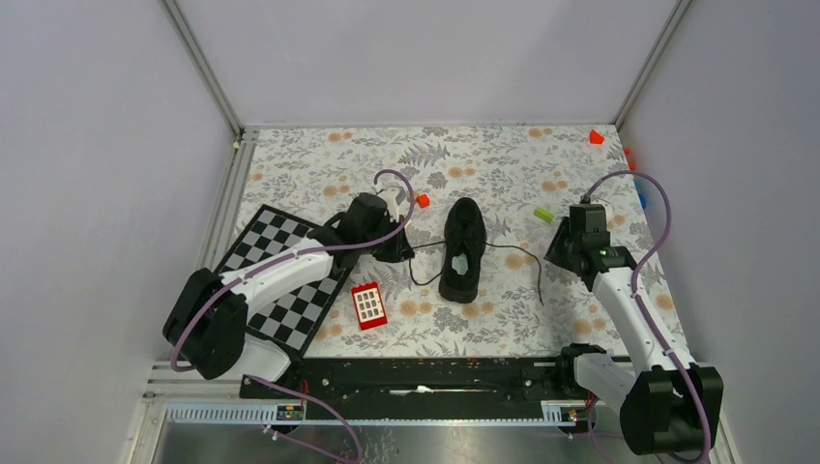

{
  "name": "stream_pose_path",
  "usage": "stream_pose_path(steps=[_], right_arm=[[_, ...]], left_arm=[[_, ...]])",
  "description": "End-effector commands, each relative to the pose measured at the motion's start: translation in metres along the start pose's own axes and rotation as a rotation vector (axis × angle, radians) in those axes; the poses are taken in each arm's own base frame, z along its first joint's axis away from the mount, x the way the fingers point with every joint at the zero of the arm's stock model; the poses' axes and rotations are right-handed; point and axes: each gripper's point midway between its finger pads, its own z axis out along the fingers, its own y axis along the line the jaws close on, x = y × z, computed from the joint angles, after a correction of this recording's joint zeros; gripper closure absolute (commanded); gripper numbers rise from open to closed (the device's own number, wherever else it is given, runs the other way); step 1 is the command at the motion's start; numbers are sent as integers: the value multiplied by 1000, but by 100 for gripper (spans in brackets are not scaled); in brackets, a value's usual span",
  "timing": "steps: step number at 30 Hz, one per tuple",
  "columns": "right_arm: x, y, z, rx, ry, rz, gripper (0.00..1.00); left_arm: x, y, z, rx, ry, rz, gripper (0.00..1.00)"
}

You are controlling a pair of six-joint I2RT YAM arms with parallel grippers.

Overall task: Tie the shoes
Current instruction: Tie the shoelace on the shoe, then wrap the shoelace around the shoelace.

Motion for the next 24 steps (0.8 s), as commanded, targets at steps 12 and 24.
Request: stream_pose_path(steps=[12, 24], right_arm=[[-18, 105, -47, -491, -96, -66, 31], [38, 116, 4, -628, 120, -980, 34]], left_arm=[[-40, -31, -1, 78, -45, 86, 100], [-47, -33, -2, 72, -41, 111, 100]])
